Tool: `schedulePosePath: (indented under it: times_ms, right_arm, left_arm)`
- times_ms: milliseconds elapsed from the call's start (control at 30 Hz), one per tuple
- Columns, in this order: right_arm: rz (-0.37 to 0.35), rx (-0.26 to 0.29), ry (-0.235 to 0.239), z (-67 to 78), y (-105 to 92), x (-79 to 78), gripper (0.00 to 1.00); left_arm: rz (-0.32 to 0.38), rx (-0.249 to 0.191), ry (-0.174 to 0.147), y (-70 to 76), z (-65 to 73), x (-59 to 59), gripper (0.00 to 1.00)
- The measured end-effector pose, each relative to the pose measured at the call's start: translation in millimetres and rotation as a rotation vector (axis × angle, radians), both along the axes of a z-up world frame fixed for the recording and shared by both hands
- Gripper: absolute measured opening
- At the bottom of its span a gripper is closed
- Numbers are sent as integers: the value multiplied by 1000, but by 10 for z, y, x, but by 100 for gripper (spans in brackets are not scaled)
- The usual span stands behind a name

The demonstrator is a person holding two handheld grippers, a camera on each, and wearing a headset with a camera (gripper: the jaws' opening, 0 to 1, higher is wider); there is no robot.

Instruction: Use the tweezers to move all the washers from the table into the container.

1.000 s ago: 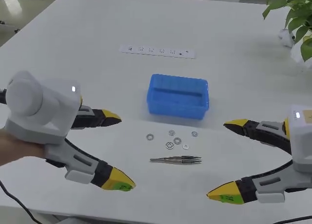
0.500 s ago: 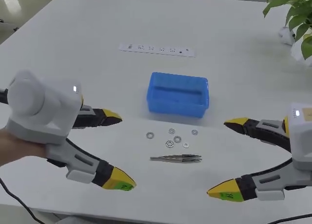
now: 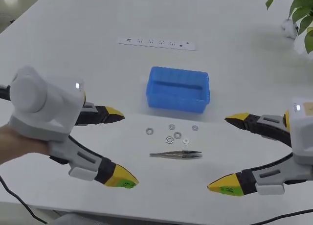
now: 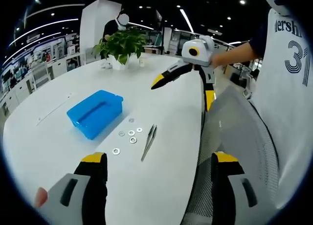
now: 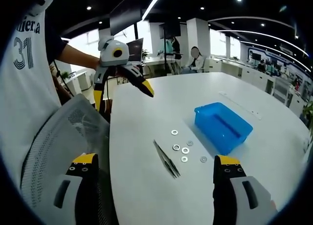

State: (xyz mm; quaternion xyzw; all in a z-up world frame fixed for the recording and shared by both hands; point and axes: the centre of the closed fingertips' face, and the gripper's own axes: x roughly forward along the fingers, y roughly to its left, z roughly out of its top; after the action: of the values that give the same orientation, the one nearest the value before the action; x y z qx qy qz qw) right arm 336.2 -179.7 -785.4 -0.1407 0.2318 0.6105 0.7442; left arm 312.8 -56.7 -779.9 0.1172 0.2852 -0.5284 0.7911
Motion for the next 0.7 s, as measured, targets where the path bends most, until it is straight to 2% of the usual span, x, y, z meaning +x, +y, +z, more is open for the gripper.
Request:
schedulePosePath:
  times_ms: [67, 267, 700]
  right_arm:
    - [-1, -2, 2, -9, -1, 17, 98]
    - [-4, 0, 8, -25, 2, 60, 97]
    - [-2, -18, 16, -101, -17, 82, 95]
  left_arm:
    - [5, 2, -16, 6, 5, 30, 90]
    - [24, -19, -6, -6, 16, 64, 90]
    - [18, -6, 11, -13, -80, 76, 89]
